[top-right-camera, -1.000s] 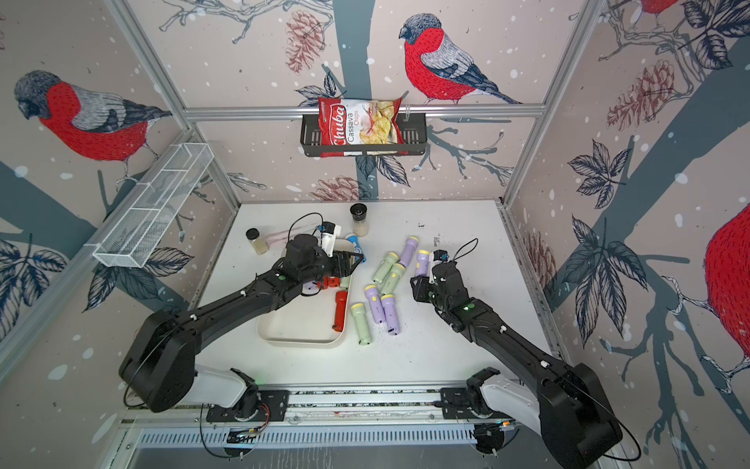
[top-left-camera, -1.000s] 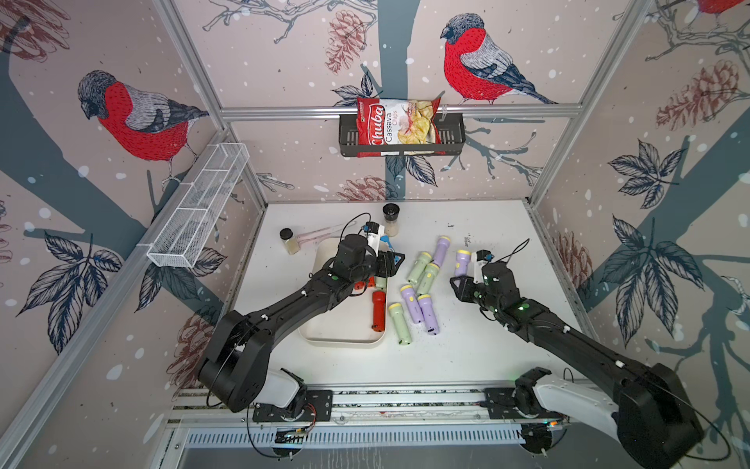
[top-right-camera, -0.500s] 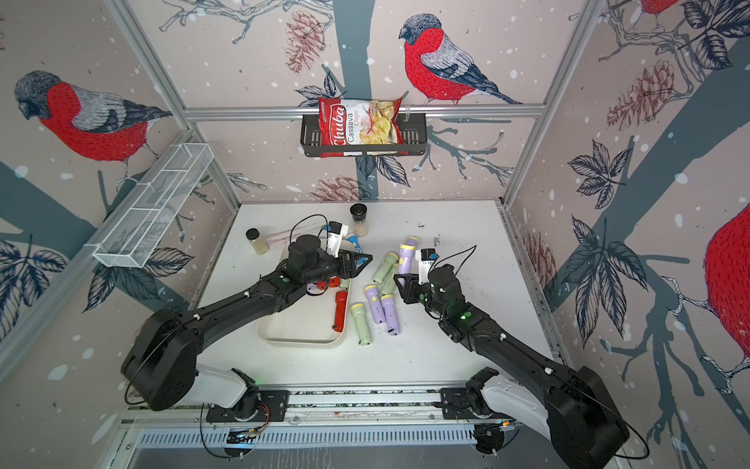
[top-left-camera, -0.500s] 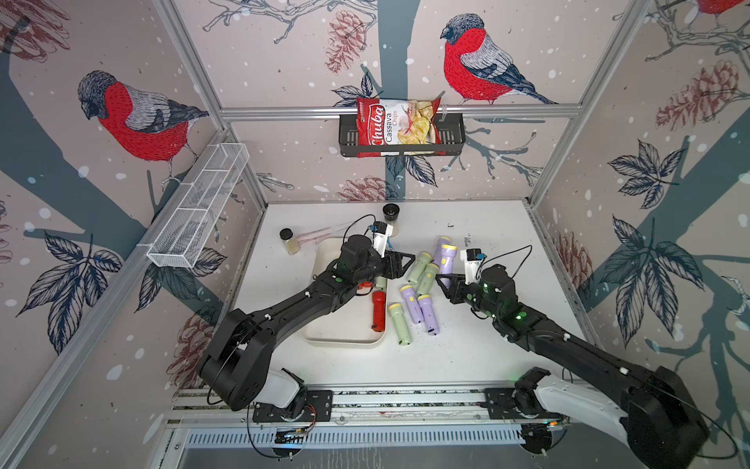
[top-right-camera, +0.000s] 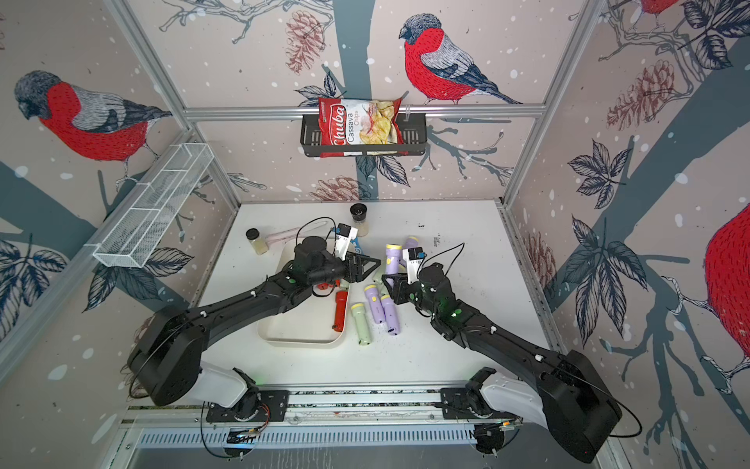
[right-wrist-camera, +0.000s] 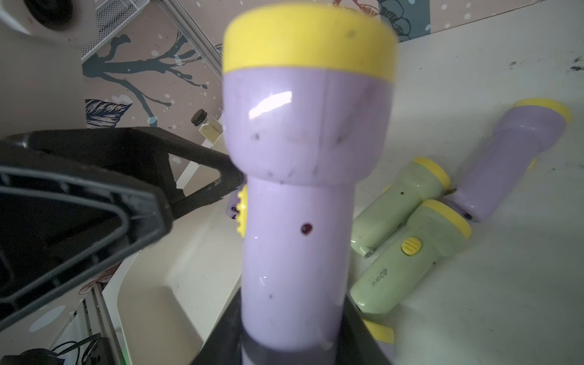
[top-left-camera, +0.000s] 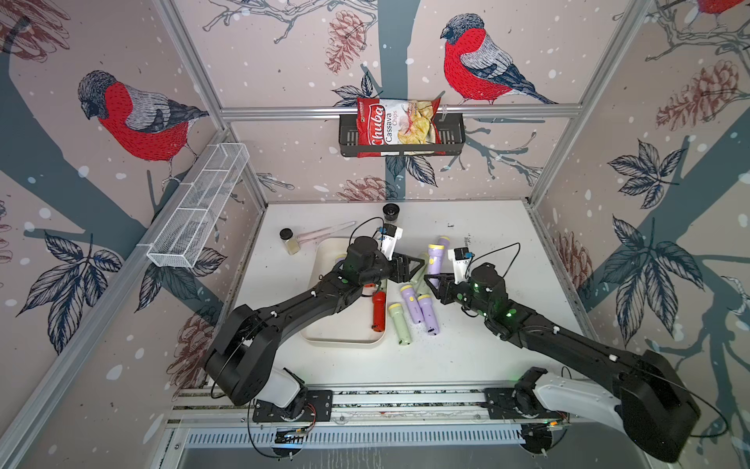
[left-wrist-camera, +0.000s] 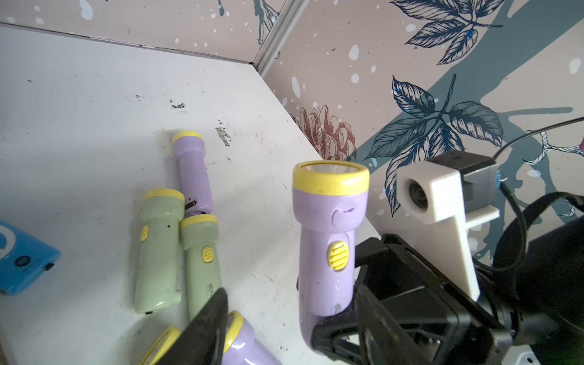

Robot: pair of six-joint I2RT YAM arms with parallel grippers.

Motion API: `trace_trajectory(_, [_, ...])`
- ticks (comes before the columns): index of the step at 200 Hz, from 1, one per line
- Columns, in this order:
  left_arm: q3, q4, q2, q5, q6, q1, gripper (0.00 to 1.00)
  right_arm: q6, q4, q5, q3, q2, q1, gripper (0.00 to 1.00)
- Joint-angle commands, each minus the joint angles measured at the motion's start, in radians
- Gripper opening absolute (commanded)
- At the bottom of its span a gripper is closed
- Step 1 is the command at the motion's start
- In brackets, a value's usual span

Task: Put the flashlights into the storage boxes
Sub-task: Pick up the flashlight from the center of the board.

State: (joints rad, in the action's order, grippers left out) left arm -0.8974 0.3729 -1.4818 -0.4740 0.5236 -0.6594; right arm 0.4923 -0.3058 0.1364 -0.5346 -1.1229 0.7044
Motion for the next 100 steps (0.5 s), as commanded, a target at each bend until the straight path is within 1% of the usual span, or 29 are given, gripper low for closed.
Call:
trace_trajectory(1, [-0.014,0.064,-0.009,-0.028,-0.004,-0.009,0.64,-0.021,-0.054,-0.018,-0.016,-0.01,0.014,0.27])
trace_trajectory(22, [-0.021,0.058,-0.017,-0.017,0.005,-0.017,0.63,-0.028,-0.046,-0.052,-0.027,-0.017,0.04,0.27])
trace_trajectory(53, [-0.027,0.03,-0.019,0.04,0.02,-0.027,0.62,-0.057,0.001,-0.149,-0.063,-0.038,0.092,0.27])
trace_trajectory(100, [-0.028,0.037,-0.025,0.044,0.026,-0.039,0.58,-0.091,0.045,-0.214,-0.116,-0.089,0.152,0.27])
